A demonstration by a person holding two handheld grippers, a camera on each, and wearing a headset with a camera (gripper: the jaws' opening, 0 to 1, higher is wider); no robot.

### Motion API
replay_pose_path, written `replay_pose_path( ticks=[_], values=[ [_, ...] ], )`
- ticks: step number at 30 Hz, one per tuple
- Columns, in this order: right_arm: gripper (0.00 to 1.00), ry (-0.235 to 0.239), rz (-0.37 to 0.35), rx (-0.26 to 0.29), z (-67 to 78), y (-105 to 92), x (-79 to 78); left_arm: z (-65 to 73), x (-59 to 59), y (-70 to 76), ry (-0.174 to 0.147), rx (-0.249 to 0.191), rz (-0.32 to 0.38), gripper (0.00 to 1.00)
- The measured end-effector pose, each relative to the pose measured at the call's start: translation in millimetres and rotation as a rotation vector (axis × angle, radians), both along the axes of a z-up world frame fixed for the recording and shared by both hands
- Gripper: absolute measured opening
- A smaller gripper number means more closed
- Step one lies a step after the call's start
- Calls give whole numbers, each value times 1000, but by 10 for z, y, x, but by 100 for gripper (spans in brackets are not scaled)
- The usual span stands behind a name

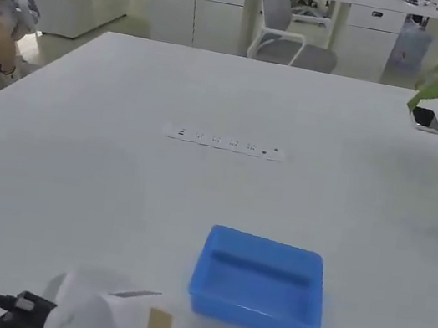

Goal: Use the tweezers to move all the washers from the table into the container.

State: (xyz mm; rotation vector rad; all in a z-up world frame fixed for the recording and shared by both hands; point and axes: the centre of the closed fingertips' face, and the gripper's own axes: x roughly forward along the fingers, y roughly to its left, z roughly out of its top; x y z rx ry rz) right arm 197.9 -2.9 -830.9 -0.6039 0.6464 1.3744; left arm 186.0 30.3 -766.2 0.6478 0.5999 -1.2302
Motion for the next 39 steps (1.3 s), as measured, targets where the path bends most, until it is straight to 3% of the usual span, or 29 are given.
replay_pose_path(
  ticks=[3, 9, 15, 17, 19, 24, 32, 39],
  values=[
    [12, -6, 47, -2, -18, 90, -55, 2, -14, -9, -4, -4, -12, 0],
    [8, -32, 79, -20, -56, 140, -59, 5, -80, 7, -20, 7, -42, 0],
    [7, -30, 108, -7, -46, 266, -82, 61, -108, 45, -34, 11, -39, 0],
    [6, -35, 120, 17, -14, 371, -74, 121, -112, 50, -19, -8, -25, 0],
    [6, -22, 133, 50, 22, 520, -84, 187, -80, 94, -26, -17, -14, 0],
    [5, -43, 152, 62, 34, 818, 12, 200, -3, 366, -49, 35, 36, 0],
    [6, -60, 186, 94, 90, 1206, 136, 251, 107, 755, -67, 66, 116, 0],
    [6, -5, 163, 134, 97, 1435, 238, 256, 211, 972, -58, 76, 167, 0]
  ],
)
